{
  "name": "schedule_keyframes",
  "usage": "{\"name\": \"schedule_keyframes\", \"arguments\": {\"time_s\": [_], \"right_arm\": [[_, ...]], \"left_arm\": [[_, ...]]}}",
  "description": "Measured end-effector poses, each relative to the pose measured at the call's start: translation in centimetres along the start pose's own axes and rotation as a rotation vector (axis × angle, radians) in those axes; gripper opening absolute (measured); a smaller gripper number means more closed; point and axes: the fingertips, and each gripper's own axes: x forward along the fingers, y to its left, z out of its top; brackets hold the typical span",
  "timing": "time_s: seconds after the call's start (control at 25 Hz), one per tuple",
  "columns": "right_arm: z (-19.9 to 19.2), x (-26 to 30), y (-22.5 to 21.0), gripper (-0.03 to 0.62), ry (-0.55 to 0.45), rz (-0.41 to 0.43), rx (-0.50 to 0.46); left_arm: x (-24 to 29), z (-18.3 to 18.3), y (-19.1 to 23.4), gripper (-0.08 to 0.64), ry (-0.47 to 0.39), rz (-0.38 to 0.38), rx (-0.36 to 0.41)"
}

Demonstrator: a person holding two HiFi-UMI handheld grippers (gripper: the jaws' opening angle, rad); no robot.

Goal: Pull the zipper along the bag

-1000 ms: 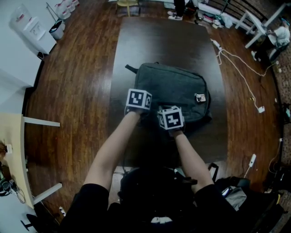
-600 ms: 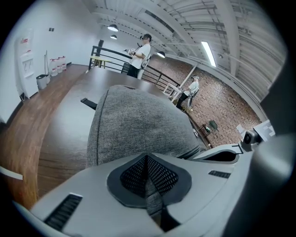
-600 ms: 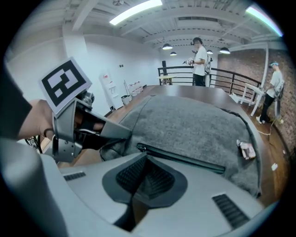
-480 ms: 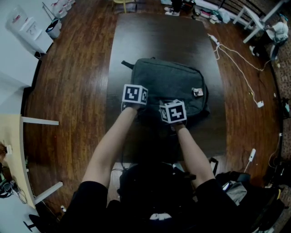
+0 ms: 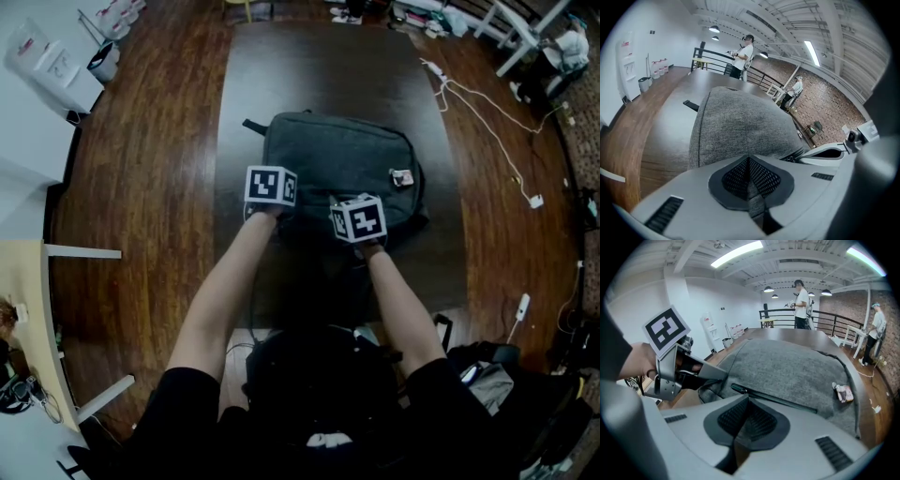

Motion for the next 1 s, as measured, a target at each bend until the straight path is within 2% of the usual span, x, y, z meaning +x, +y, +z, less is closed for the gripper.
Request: {"name": "schedule_keyframes", "arguments": {"time_s": [1.0], "right_arm": [[-0.9, -1.5, -2.8, 0.020, -0.010, 0.001, 0.007]], "left_arm": [[0.1, 0.0, -0.3, 0.006, 0.003, -0.011, 0.004]]}}
